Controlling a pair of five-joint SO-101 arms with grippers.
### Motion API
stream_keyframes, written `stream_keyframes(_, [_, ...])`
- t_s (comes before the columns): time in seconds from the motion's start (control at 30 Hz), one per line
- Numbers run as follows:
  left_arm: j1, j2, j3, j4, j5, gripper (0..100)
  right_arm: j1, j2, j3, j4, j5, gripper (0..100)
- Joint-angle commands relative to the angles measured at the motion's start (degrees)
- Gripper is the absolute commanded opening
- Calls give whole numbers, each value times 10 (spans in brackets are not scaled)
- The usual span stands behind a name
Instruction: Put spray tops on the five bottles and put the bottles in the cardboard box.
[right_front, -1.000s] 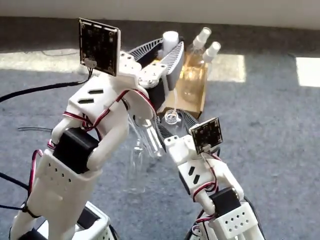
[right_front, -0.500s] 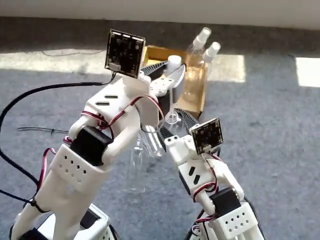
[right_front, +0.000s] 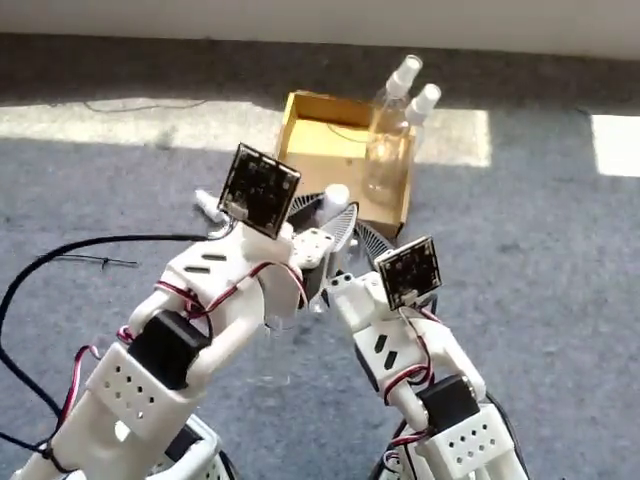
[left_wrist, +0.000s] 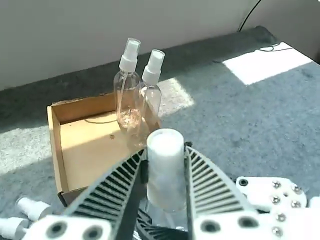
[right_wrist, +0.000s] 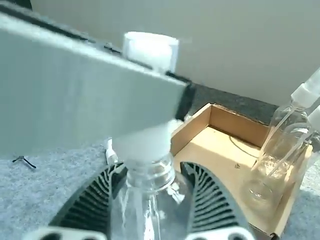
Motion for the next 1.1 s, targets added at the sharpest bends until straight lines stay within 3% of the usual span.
stream_keyframes(0.0, [18, -27, 2, 2, -31, 85, 10, -6, -11, -14, -5, 4])
stream_keyframes(0.1, [41, -27, 2, 3, -47, 165, 10, -7, -11, -14, -6, 4])
stream_keyframes(0.3, [42, -28, -49, 3, -49, 159, 10, -7, -9, -14, -6, 4])
stream_keyframes(0.53, [-44, -27, -97, 1, -49, 158, 10, -8, -9, -14, -5, 4])
stream_keyframes(1.07, [-19, -26, 0, -22, -108, 158, 7, -8, -9, -12, -2, 4])
